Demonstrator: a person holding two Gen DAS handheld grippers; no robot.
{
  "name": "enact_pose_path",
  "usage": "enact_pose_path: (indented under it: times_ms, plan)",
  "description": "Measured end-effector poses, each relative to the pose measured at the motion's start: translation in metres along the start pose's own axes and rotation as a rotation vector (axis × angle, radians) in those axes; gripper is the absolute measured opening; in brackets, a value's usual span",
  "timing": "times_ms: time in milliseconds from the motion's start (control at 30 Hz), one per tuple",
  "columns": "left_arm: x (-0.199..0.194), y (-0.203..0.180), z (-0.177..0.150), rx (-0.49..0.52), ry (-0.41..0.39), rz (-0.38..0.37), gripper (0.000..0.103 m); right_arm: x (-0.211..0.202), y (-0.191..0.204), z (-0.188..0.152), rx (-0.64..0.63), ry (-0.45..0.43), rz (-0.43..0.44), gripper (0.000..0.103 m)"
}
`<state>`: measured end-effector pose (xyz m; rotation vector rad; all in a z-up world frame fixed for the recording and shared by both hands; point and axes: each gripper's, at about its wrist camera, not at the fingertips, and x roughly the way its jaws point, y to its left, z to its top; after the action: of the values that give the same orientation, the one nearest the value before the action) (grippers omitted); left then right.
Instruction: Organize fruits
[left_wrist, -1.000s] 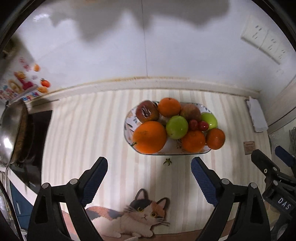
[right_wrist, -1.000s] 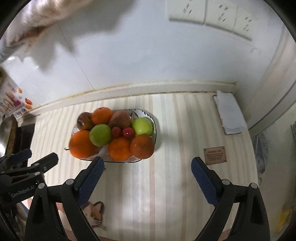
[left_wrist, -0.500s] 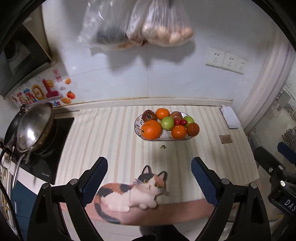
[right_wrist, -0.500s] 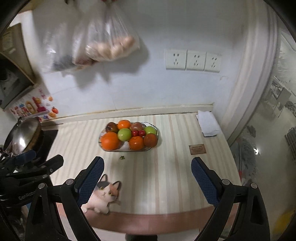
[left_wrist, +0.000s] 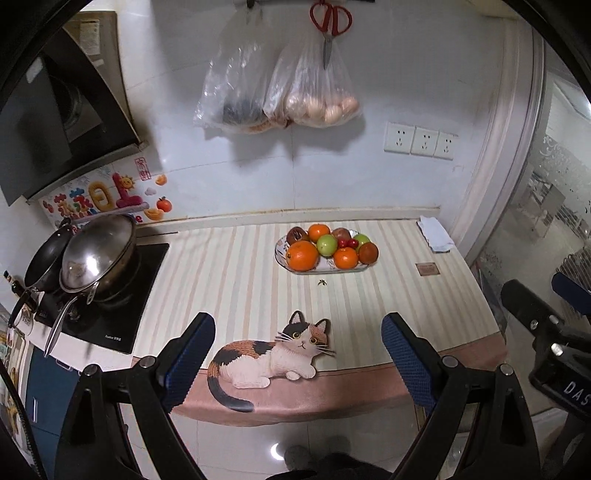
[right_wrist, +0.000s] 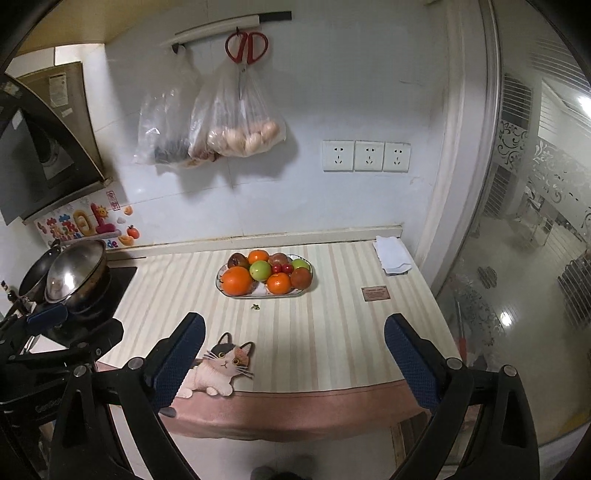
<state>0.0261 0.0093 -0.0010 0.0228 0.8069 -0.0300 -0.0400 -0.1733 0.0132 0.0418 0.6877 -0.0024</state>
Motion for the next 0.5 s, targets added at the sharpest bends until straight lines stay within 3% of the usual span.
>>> enact_pose_path:
  times_ms: [300,500]
  plan:
    - [-0.011,-0.006,-0.003,-0.031,-0.022,0.027,0.092,-0.009,-0.009,-0.002,-0.021,-0.008,0.040,0.100]
    - [0.005,-0.005,0.000,-0.055,0.011,0.037,0.092,0.005,-0.015,0.006,-0.019,0.008,0.074,0.100]
